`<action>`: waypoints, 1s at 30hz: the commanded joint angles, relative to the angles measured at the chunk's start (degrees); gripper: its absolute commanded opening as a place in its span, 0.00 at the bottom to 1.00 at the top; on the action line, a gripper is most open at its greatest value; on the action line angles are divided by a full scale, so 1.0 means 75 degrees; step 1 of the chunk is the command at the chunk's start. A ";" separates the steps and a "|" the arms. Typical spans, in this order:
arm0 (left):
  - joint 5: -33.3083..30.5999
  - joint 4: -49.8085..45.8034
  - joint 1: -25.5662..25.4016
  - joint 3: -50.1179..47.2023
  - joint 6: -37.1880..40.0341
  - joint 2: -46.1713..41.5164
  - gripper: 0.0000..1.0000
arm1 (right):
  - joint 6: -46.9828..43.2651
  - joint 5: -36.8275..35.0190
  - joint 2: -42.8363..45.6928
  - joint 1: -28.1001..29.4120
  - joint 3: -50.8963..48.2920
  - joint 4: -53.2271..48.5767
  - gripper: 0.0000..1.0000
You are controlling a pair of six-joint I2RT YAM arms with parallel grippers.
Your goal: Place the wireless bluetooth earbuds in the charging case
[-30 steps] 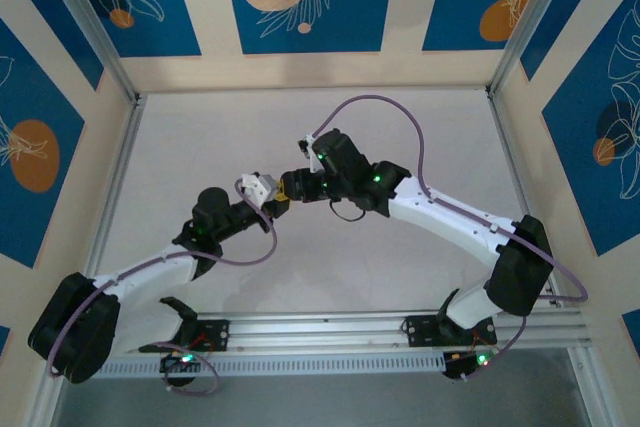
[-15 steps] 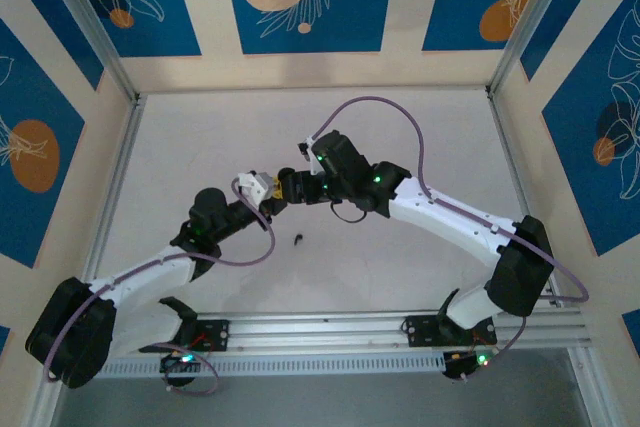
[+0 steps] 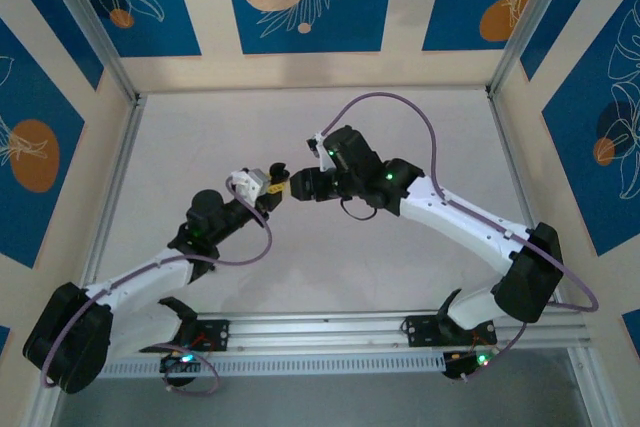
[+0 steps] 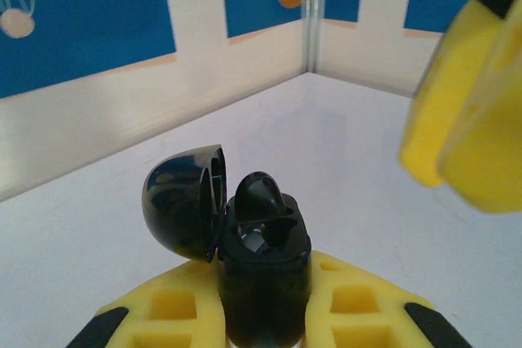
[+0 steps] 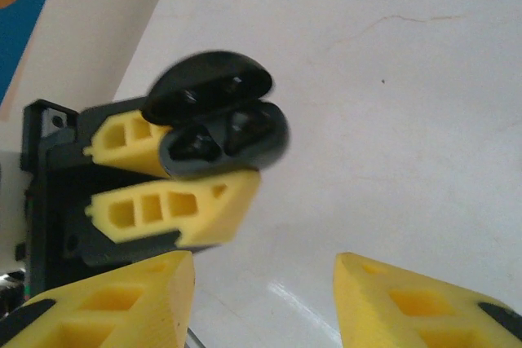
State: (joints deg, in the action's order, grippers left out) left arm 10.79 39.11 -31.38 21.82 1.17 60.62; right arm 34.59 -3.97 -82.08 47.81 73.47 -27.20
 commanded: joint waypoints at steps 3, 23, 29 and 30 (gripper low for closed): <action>-0.0512 -0.0144 0.0568 -0.0297 -0.0951 -0.0401 0.17 | -0.0425 0.0528 0.0059 0.0017 -0.0115 -0.0467 0.47; 0.0321 -0.4252 0.3697 0.0326 -0.2858 -0.2397 0.16 | -0.4265 0.1997 -0.1645 0.1253 -0.0858 0.2566 0.48; 0.0748 -0.4913 0.4347 0.0555 -0.3055 -0.2440 0.16 | -0.5302 0.2624 -0.2943 0.1769 -0.0939 0.4164 0.48; 0.0797 -0.4982 0.4434 0.0587 -0.3094 -0.2433 0.16 | -0.5371 0.2727 -0.3151 0.1824 -0.0943 0.4512 0.48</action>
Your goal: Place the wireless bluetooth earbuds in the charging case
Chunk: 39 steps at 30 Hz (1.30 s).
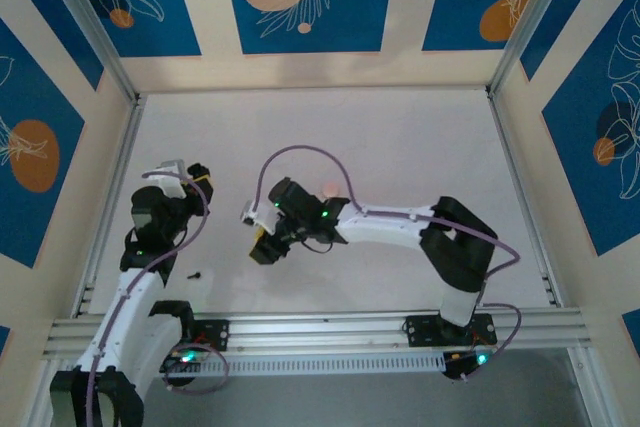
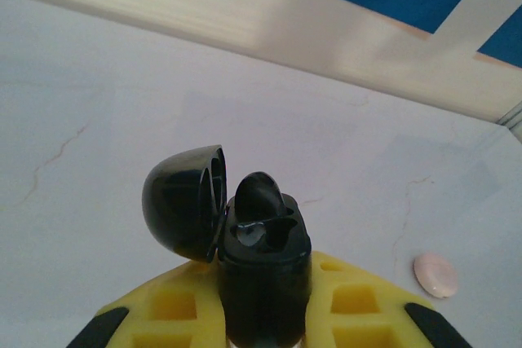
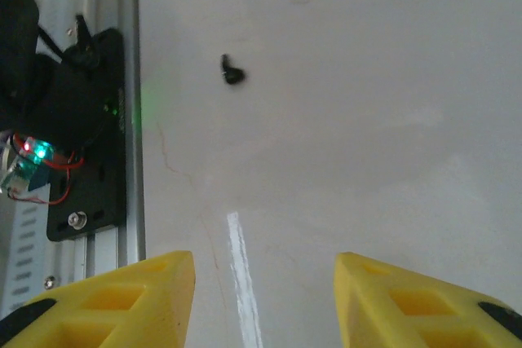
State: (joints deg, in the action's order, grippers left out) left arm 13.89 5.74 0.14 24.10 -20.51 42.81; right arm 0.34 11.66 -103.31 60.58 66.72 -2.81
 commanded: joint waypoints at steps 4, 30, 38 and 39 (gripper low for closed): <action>0.0662 -0.0621 0.0538 0.0325 -0.0309 -0.0018 0.16 | -0.0842 0.1066 -0.1089 0.0195 -0.0046 0.2420 0.49; 0.1344 -0.0582 0.0848 0.0374 0.0028 0.0322 0.16 | -0.1721 0.0883 -0.4219 0.0779 0.2309 0.3235 0.51; 0.1508 -0.0211 0.0848 0.0373 0.0006 0.0600 0.16 | -0.1958 0.0963 -0.4612 0.0893 0.2744 0.3077 0.50; 0.1542 -0.0159 0.0848 0.0365 0.0005 0.0647 0.17 | -0.1998 0.0976 -0.4673 0.0906 0.2839 0.3027 0.50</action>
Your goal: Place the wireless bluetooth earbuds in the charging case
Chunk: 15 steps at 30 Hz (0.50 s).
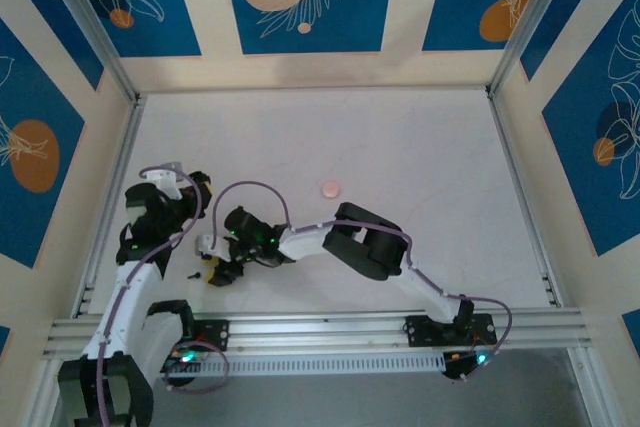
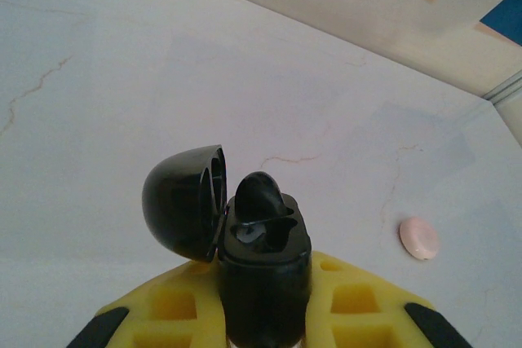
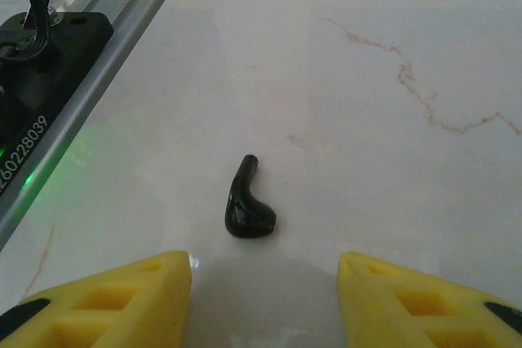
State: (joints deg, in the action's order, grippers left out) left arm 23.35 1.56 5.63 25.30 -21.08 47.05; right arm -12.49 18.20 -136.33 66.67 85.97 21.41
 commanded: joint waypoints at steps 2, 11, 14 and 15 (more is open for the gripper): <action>0.0316 0.0458 0.0117 0.0198 0.0069 0.0146 0.17 | -0.0337 0.0105 -0.0396 0.0119 0.0431 -0.0291 0.50; 0.0068 0.0378 0.0174 0.0287 0.0126 0.0219 0.17 | -0.0380 0.0219 -0.0779 0.0200 0.0864 -0.0438 0.47; 0.0038 0.0321 0.0232 0.0303 0.0150 0.0245 0.16 | -0.0383 0.0229 -0.0864 0.0214 0.0962 -0.0457 0.45; 0.0038 0.0325 0.0238 0.0306 0.0164 0.0254 0.17 | -0.0368 0.0237 -0.0893 0.0220 0.0989 -0.0470 0.44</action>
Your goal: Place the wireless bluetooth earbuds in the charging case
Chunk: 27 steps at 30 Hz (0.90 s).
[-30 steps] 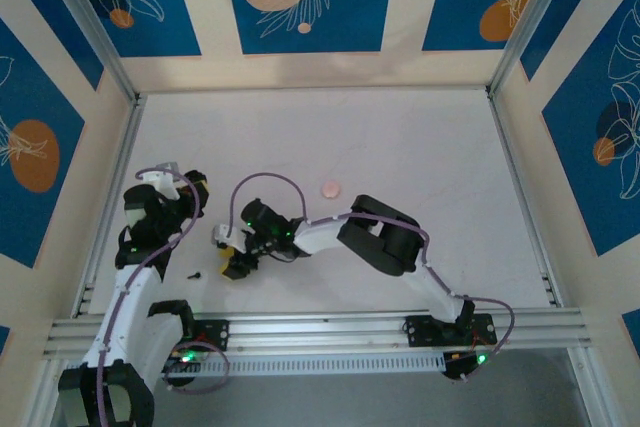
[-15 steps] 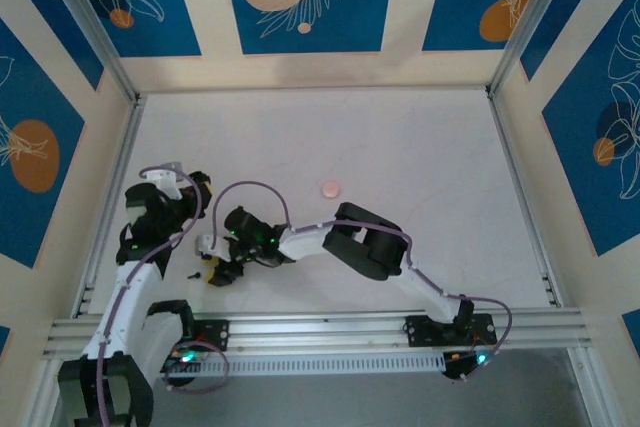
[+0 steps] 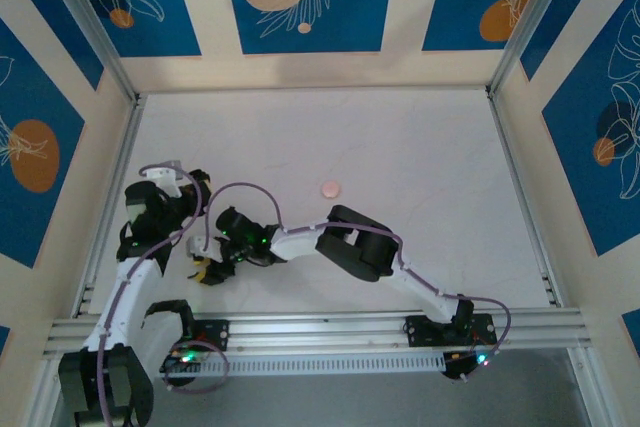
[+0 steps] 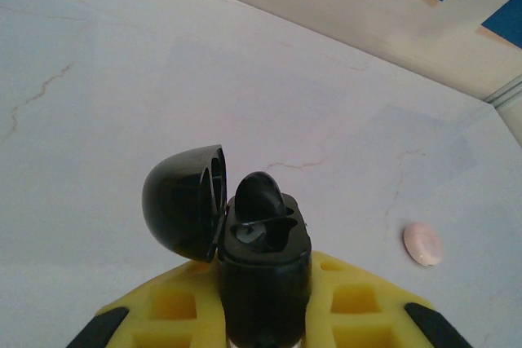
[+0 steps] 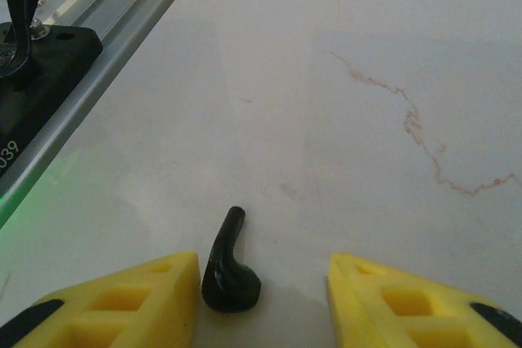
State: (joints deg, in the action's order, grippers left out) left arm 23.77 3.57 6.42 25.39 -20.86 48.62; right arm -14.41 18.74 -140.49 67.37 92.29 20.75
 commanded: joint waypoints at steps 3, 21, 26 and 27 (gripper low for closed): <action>0.0011 0.0085 0.0167 0.0295 0.0133 0.0068 0.17 | -0.0082 0.0259 -0.0414 0.0122 0.0239 -0.0376 0.43; 0.0122 -0.0054 0.0206 0.0350 0.0332 0.0138 0.17 | 0.0002 -0.0019 0.0097 -0.0053 -0.0306 -0.0450 0.18; 0.0157 -0.0119 0.0205 0.0362 0.0384 0.0150 0.17 | -0.0171 -0.0413 0.0766 -0.0120 -0.1312 -0.0377 0.15; 0.0153 -0.0134 0.0199 0.0365 0.0401 0.0150 0.17 | -0.0208 -0.0511 0.0907 -0.0134 -0.1520 -0.0376 0.15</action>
State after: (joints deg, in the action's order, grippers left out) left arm 23.81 3.36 7.11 26.00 -19.07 49.74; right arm -14.70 17.67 -136.16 66.76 85.25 21.74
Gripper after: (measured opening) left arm 0.176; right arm 0.155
